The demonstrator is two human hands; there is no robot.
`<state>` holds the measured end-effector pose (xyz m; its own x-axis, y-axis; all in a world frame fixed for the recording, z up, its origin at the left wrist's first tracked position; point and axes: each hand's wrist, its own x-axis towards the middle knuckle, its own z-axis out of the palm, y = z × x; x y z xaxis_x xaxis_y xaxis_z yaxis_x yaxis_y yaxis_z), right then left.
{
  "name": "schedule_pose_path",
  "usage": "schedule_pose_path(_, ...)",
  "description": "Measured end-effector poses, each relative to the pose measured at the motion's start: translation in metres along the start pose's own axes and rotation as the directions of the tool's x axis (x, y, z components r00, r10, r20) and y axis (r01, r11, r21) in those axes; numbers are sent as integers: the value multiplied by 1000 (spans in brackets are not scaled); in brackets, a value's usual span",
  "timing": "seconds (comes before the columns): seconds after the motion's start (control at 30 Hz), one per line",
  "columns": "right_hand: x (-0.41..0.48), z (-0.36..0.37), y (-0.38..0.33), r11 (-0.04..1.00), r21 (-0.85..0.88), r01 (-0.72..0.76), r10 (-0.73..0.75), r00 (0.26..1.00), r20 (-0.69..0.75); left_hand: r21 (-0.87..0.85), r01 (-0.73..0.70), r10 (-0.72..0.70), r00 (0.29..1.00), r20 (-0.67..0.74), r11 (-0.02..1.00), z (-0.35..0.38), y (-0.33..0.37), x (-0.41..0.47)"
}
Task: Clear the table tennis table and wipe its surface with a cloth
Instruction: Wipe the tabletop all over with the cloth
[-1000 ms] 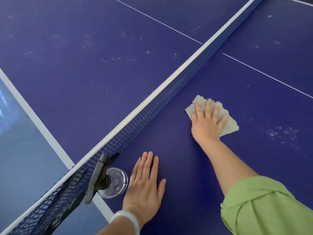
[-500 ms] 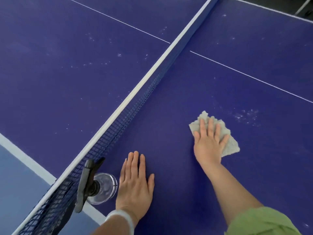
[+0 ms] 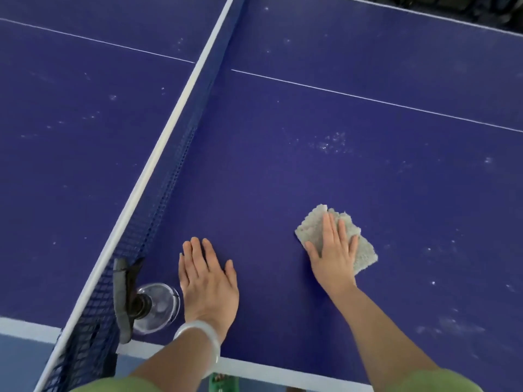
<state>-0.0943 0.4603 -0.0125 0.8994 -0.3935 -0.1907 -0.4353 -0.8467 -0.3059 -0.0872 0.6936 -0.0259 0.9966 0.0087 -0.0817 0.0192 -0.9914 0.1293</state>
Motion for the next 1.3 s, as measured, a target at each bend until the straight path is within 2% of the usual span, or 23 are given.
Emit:
schedule_pose_path(0.07,-1,-2,-11,987,161,-11,10,1000,5,-1,-10,10,1000,4,1000,-2,0,-1)
schedule_pose_path(0.1,-1,-2,-16,987,159,-8,9,1000,-7,0,-13,13,1000,11,1000,-3,0,-1)
schedule_pose_path(0.23,-4,6,-25,995,-87,-43,33,993,-109,-5,-4,4,1000,18,1000,-2,1,1)
schedule_pose_path(0.3,-10,15,-31,989,-145,-20,3,993,-119,5,-11,11,1000,25,1000,-1,1,1)
schedule_pose_path(0.4,-40,31,-45,972,-185,143,-156,986,-57,11,-10,10,1000,27,1000,0,-1,0)
schedule_pose_path(0.5,-83,36,-28,887,-223,405,-399,914,75,-1,-9,9,1000,5,1000,0,0,0)
schedule_pose_path(0.53,-85,30,-11,863,-252,437,-425,899,105,-3,-10,10,1000,1,1000,1,0,1)
schedule_pose_path(0.57,-81,22,10,871,-288,399,-392,916,84,-3,-11,11,1000,-3,1000,1,1,1)
schedule_pose_path(0.6,-73,13,30,913,-294,284,-288,957,30,-2,-11,11,1000,-7,1000,1,2,1)
schedule_pose_path(0.63,-61,4,48,961,-258,95,-107,994,-31,-4,-12,12,1000,-9,1000,2,2,1)
schedule_pose_path(0.7,-40,-10,65,958,-108,-267,257,962,-97,-8,-14,14,1000,-11,1000,3,1,0)
schedule_pose_path(0.77,-33,-7,48,922,-28,-387,381,916,-124,6,-11,11,1000,-6,1000,4,0,0)
schedule_pose_path(0.83,-44,9,11,953,-54,-298,288,946,-147,14,-7,7,1000,-5,1000,5,-1,0)
schedule_pose_path(0.9,-76,32,-24,988,-152,-29,12,993,-115,8,-6,6,1000,-14,1000,5,-1,0)
schedule_pose_path(0.97,-108,46,-33,941,-211,265,-273,962,-9,0,-7,7,1000,-18,1000,5,0,0)
schedule_pose_path(1.0,-112,45,-24,908,-224,354,-355,934,37,-3,-7,7,1000,-18,1000,4,0,0)
schedule_pose_path(1.03,-110,40,-8,891,-244,382,-380,923,56,-8,-9,8,1000,-19,1000,4,0,0)
schedule_pose_path(1.07,-106,36,10,901,-270,339,-342,939,37,-12,-11,10,1000,-20,1000,4,0,-1)
schedule_pose_path(1.1,-101,29,27,937,-265,226,-235,972,0,-11,-12,12,1000,-19,1000,4,0,-1)
schedule_pose_path(1.13,-96,21,42,974,-220,56,-70,996,-53,-9,-13,13,1000,-17,1000,4,0,-1)
schedule_pose_path(1.2,-90,14,51,964,-91,-248,236,963,-128,-10,-10,10,1000,-14,1000,4,0,-1)
schedule_pose_path(1.27,-92,21,28,934,-46,-355,343,924,-167,-7,-7,7,1000,-17,1000,3,0,-1)
schedule_pose_path(1.3,-98,28,11,942,-57,-330,316,933,-174,-7,-8,8,1000,-17,1000,3,0,-1)
